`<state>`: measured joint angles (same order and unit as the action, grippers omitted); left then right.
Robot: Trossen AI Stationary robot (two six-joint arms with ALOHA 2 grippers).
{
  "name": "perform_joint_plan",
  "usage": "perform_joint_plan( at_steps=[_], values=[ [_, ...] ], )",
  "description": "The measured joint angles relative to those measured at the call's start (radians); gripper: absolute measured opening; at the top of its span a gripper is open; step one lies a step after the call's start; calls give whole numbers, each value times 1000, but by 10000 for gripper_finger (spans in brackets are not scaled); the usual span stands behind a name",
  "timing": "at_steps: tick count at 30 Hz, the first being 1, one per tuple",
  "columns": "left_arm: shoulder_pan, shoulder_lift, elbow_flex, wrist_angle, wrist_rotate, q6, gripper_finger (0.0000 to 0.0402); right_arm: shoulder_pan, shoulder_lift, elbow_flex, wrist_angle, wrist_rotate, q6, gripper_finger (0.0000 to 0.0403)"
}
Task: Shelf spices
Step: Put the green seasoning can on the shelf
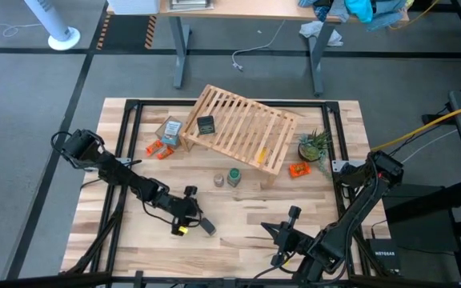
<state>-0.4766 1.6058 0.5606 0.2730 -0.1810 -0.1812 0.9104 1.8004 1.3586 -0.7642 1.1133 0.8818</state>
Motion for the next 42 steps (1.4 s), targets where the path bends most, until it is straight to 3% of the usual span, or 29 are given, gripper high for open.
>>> perform_joint_plan(
  at_steps=[5,13,17,21,34,42],
  values=[
    [-11,0,0,-4,64,6,143,0,0,0,0,0,0,5],
    [-37,0,0,-4,71,-6,143,0,0,0,4,-35,0,5],
    [-35,0,0,-3,63,-79,143,-1,0,0,5,-60,0,5],
    [-34,0,0,-3,-8,-122,145,-1,0,0,5,-60,0,5],
    [-18,0,0,-50,-6,-238,229,-1,0,0,5,-60,0,5],
    [-47,0,0,-40,-5,-173,229,-1,0,0,6,-60,0,5]
  ],
)
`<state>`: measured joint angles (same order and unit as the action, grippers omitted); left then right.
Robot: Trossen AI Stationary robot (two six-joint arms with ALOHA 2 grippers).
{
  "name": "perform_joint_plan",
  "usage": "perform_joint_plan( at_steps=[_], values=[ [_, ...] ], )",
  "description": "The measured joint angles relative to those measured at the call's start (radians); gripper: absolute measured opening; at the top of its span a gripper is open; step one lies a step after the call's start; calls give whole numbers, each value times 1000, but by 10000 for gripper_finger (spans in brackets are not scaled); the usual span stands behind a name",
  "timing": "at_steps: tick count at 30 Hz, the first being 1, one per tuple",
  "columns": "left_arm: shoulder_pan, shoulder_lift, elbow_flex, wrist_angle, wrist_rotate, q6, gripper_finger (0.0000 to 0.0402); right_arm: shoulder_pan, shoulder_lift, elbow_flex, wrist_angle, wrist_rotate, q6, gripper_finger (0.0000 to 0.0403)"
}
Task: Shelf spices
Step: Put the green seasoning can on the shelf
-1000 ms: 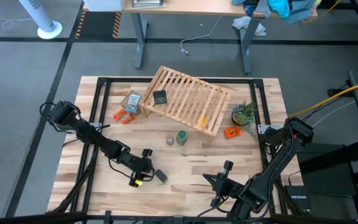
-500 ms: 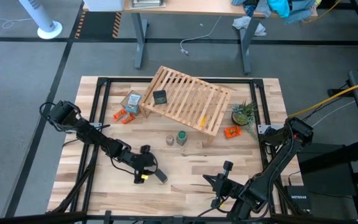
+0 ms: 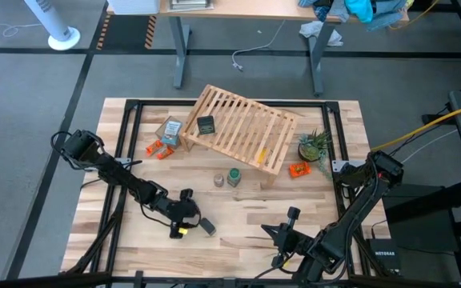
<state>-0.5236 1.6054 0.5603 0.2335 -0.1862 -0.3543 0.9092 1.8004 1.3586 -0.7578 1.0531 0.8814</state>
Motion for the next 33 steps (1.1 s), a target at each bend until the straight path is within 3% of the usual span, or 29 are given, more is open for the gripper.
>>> perform_joint_plan(
  at_steps=[5,16,22,29,33],
  values=[
    [-20,0,0,89,2,147,228,0,0,0,0,0,0,5],
    [7,0,0,170,0,232,227,0,0,0,1,0,0,5],
    [11,0,0,237,79,237,227,0,0,0,0,0,0,5],
    [1,0,0,232,83,217,223,0,0,0,0,0,0,5],
    [-1,0,0,233,83,216,198,0,0,0,0,0,0,5]
  ],
)
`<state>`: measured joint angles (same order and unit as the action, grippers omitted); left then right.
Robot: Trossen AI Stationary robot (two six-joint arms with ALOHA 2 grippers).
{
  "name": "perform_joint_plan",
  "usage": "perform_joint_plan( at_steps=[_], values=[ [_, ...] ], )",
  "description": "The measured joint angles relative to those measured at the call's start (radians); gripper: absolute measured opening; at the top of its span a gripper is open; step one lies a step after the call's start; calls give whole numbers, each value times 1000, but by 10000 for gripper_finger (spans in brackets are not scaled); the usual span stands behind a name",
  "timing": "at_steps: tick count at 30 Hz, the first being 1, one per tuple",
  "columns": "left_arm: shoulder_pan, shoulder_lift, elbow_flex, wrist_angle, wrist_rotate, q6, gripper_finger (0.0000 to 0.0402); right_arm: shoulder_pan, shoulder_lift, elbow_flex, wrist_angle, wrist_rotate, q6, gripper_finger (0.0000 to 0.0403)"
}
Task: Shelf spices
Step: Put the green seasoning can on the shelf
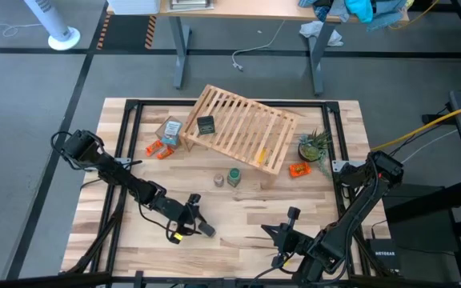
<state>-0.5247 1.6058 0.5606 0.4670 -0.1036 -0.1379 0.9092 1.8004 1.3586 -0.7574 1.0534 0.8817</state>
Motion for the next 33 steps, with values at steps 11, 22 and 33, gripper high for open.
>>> perform_joint_plan(
  at_steps=[11,22,33],
  values=[
    [0,0,0,4,-12,0,109,0,0,0,0,0,0,5],
    [1,-63,0,-5,-290,129,109,0,0,0,0,0,0,5],
    [93,-383,50,-81,-356,345,109,0,0,0,-2,0,0,5]
  ],
)
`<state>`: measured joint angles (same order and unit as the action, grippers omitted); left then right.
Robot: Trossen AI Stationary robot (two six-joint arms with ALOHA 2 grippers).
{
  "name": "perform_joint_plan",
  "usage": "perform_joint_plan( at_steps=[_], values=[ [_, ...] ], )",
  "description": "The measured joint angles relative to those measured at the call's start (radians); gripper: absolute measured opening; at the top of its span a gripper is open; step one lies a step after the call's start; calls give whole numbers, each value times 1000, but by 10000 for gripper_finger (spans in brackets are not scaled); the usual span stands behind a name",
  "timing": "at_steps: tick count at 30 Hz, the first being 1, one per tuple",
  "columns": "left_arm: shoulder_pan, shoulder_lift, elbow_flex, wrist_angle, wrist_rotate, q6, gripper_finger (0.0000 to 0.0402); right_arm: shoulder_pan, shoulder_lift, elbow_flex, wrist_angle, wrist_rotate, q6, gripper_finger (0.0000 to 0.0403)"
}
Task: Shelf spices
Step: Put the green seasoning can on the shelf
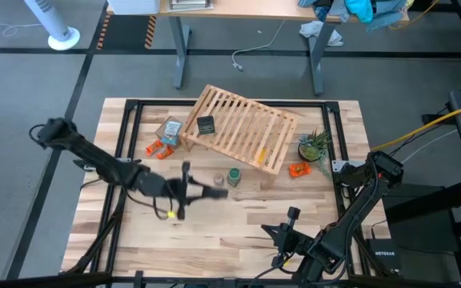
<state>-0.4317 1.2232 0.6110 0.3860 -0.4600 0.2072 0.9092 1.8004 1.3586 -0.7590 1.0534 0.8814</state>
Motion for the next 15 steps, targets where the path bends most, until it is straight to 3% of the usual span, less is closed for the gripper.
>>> perform_joint_plan(
  at_steps=[5,10,15],
  values=[
    [139,-108,78,-214,54,7,109,0,0,0,-1,9,-22,5],
    [270,-134,181,-369,113,20,109,0,0,0,0,10,-30,5],
    [376,-135,265,-431,262,34,109,0,0,0,0,10,-30,5]
  ],
)
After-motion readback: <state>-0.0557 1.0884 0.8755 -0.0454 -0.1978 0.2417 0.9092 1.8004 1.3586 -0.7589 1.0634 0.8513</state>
